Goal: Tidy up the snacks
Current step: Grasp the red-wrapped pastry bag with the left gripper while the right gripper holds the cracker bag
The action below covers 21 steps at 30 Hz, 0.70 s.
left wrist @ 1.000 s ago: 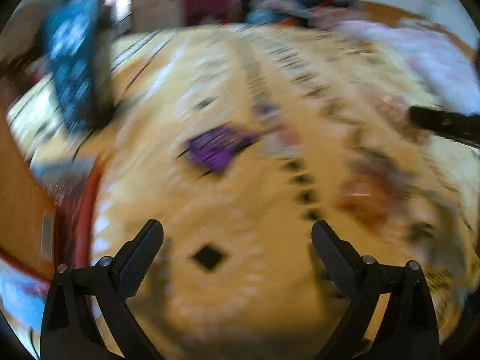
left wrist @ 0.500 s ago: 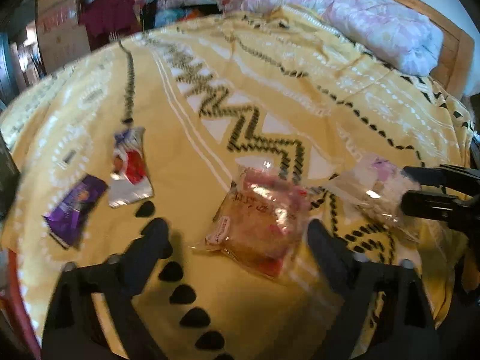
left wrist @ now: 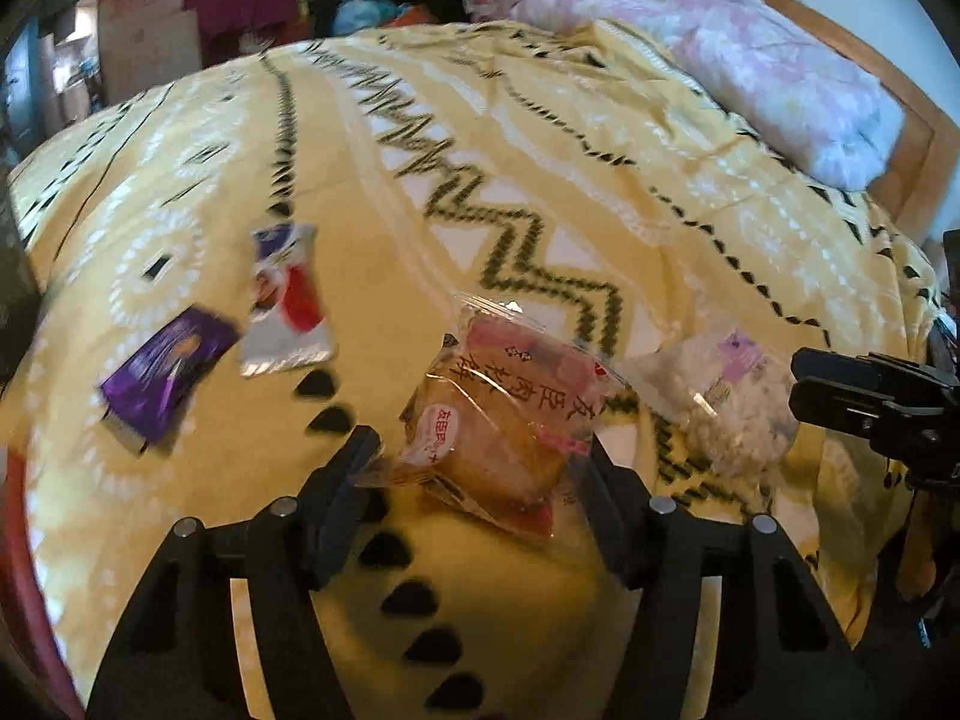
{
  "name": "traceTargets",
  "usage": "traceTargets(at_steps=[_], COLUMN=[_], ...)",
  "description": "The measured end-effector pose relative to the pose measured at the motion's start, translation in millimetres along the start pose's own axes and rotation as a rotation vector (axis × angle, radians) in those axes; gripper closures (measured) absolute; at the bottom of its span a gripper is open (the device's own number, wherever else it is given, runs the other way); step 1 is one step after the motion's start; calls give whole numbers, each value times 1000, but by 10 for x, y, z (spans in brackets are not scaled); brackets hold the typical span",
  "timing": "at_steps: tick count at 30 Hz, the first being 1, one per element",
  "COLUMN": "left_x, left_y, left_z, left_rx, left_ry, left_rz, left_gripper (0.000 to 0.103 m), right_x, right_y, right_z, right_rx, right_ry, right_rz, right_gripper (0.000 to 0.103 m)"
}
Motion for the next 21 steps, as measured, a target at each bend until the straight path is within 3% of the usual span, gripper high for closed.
traceTargets(at_steps=[3,5,7,11,14,18,19,20,21], left_x=[-188,-338,-404,-353,-254,-232,-247,-263,-273], left_y=[86,166,246,284,251,227,231,234,232], left_z=[60,126,185,208,172,31,-1,-25,-29], left_rx=[28,52,65,70,77,74,68,61,60], left_ry=[37,35,10,-12,-31,-1,10,18,18], left_rz=[7,18,42,56,27,8,10,14,14], left_gripper=[35,35,33,30,25,21,21,23,34], right_x=[-11,-9,-6,31,6,-111,-120,-121,-126], right_y=[-8,14,39,89,37,-22,-18,-13,-15], right_z=[23,48,14,-118,-272,-447,-439,-423,-405], right_rx=[-41,-52,-65,-95,-164,-199,-193,-185,-183], right_ry=[-1,-15,-24,-29,-9,36,27,18,12], right_rz=[5,3,-7,-33,-36,-21,-20,-14,-6], right_gripper=[45,20,13,11,10,10,15,17,18])
Point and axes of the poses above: each gripper's, at about its wrist camera, not at the fingertips, and z roughly against the way its jaws point, y to its left, x to its top, the point moved 10 cm from there along -z, roughly the way its jaws point, and after that the axes turned 10 degrees about x, right-handed, at the moved point
